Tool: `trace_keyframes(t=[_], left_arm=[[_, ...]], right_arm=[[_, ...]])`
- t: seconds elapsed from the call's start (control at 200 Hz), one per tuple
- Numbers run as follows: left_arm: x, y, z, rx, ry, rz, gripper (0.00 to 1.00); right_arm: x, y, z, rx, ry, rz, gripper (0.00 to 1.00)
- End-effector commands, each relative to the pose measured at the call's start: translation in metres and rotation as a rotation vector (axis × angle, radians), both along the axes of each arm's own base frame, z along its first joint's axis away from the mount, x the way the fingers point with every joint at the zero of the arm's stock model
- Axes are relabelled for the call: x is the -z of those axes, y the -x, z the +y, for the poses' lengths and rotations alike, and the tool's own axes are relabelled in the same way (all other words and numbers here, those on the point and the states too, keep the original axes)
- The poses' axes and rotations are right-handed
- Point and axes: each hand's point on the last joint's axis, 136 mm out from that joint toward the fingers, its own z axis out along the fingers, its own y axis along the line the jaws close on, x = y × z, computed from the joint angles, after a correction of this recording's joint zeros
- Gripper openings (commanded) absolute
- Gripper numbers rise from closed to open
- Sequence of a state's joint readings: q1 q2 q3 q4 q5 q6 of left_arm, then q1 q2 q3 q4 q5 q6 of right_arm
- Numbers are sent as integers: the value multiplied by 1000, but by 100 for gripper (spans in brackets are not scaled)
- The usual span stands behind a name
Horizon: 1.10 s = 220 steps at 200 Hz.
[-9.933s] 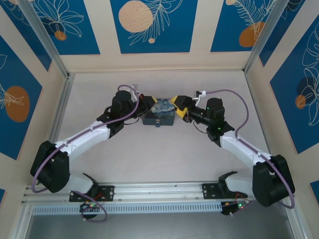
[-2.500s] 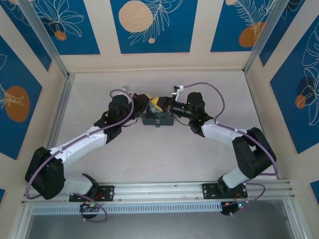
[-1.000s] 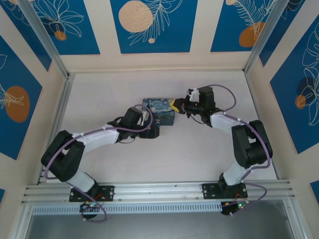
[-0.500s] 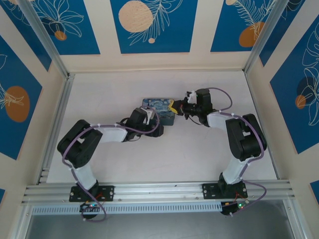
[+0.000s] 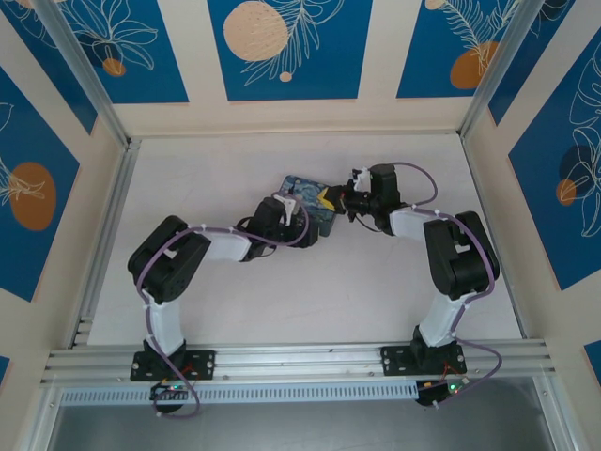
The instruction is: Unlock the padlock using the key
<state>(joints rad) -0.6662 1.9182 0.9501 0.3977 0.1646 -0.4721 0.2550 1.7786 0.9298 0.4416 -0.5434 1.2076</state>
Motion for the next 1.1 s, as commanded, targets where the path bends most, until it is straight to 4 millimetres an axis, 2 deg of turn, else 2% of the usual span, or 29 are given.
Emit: trace_keyframes(t=[0.0,0.165,0.465,0.6,0.875,0.985,1.095], left_arm=[[9,15,-28,82,50,41,94],[4,21,-38,114,95,58,94],[-17,32,-57,178,182,71,93],[-16,31,-56,164,186,77,92],[-1,19,-44,47,164,81,92],[-5,22,-41,49,165,74,92],[-17,26,-33,48,150,43,92]], right_arm=[[-4,-3,0,-14,-11,-2,0],[-2,-4,-3,-10,-7,1,0],[-2,-5,-4,-4,-5,0,0],[-2,-5,-5,-2,-3,1,0],[1,-4,-7,2,-1,6,0],[0,-4,-7,2,0,3,0],[1,-5,-9,5,1,4,0]])
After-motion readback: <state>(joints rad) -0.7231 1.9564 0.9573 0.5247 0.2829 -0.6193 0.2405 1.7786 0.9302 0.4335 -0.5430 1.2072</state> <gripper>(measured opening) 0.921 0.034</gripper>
